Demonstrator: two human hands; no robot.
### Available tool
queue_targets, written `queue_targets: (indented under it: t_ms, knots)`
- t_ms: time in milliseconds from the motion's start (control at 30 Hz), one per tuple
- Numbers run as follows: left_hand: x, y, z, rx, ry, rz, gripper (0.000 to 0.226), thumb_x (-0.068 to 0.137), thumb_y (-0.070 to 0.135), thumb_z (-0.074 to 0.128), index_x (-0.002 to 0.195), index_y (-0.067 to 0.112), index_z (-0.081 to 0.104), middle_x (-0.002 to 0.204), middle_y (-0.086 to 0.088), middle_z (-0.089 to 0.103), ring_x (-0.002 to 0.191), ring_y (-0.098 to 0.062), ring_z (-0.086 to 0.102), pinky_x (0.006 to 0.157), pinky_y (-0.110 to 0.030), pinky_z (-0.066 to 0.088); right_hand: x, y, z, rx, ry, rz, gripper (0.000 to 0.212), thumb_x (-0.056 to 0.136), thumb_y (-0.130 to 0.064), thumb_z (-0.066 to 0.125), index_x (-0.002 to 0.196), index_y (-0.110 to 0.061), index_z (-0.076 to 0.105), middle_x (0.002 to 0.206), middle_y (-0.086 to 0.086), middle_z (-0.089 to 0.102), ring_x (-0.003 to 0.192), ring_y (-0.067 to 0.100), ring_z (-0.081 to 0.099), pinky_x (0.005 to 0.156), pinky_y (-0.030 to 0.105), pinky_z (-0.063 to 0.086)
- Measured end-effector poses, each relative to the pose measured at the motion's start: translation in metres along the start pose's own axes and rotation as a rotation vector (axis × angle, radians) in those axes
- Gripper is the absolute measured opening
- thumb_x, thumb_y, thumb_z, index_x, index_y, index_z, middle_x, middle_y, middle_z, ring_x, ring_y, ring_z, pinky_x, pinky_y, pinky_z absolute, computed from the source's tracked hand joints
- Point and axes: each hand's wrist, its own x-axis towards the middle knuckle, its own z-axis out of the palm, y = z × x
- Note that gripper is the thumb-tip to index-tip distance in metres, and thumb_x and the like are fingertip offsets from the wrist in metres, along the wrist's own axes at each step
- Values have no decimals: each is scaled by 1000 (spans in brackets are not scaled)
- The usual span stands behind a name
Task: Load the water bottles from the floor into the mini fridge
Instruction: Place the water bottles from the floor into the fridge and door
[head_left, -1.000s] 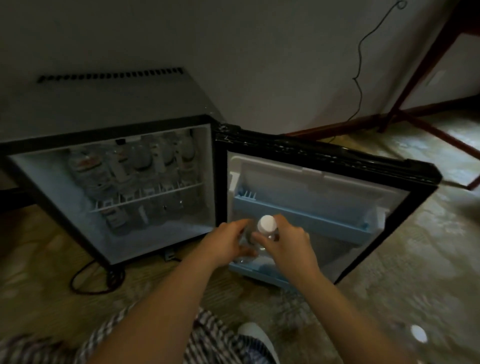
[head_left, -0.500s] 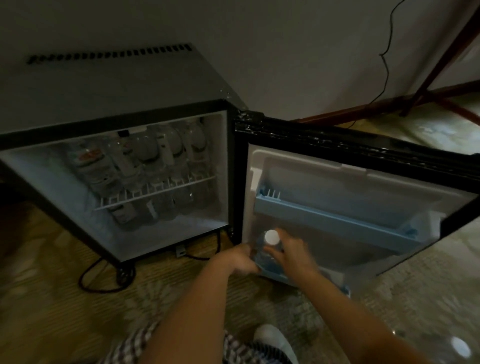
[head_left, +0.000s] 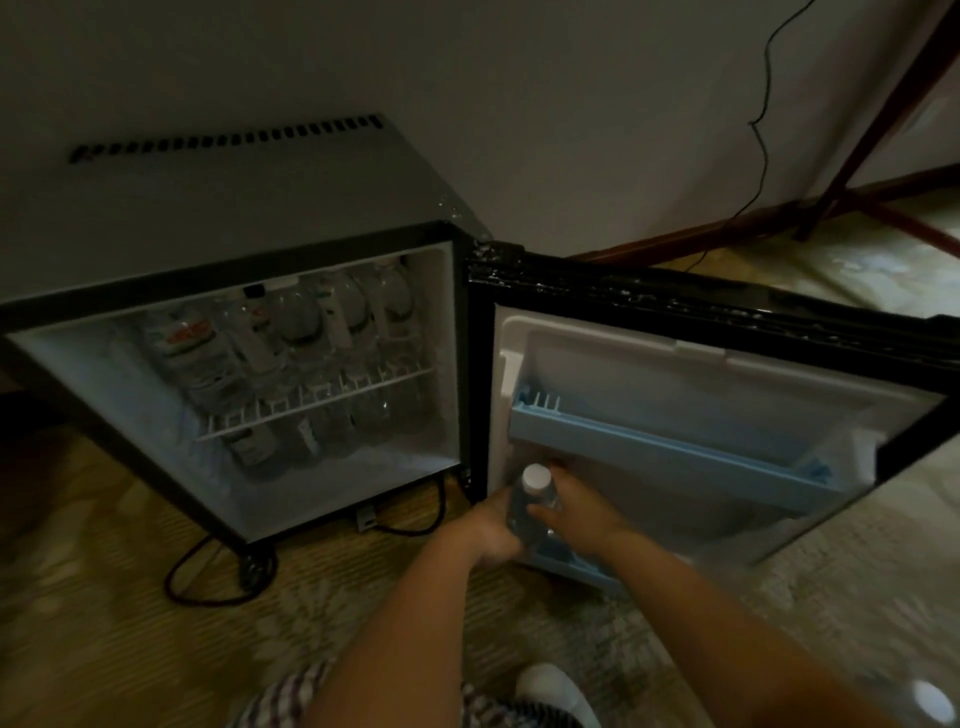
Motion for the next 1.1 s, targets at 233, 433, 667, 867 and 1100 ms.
queue_targets:
  t_ms: [233, 433, 667, 867, 1100]
  knots:
    - [-16, 24, 14, 12, -27, -15, 39, 93, 24, 51, 129, 8, 51, 123, -17, 55, 114, -26, 53, 93, -31, 42, -46, 19, -21, -157, -20, 46, 35, 92, -25, 54, 125, -14, 56, 128, 11, 60, 117, 24, 56, 96, 30, 43]
    - [-29, 61, 41, -46, -57, 62, 47, 95, 28, 48, 138, 10, 40, 136, -9, 49, 124, -23, 48, 101, -31, 40, -114, 60, -52, -303, 111, 18, 29, 92, -33, 53, 119, -24, 58, 110, -7, 67, 99, 12, 64, 83, 28, 50]
    - [-42, 91, 114, -8, -99, 145, 39, 95, 27, 48, 131, 10, 47, 113, -7, 55, 104, -19, 54, 84, -25, 42, -201, 123, -85, -321, 290, 86, 32, 93, -32, 50, 125, -30, 54, 107, -9, 68, 94, 8, 65, 74, 19, 46]
    - [-40, 112, 196, 33, -116, 192, 25, 93, 20, 51, 115, 10, 57, 97, -4, 56, 90, -14, 52, 72, -22, 40, -280, 200, -65, -308, 328, 237, 25, 94, -34, 47, 115, -27, 59, 110, -4, 67, 99, 17, 64, 76, 29, 49]
    - [-31, 128, 283, 49, -157, 171, 24, 91, 15, 53, 112, 4, 60, 100, -9, 60, 91, -15, 53, 81, -24, 45, -329, 286, -44, -364, 513, 437, 53, 63, -15, 83, 113, -11, 65, 116, 17, 65, 107, 40, 61, 84, 47, 52]
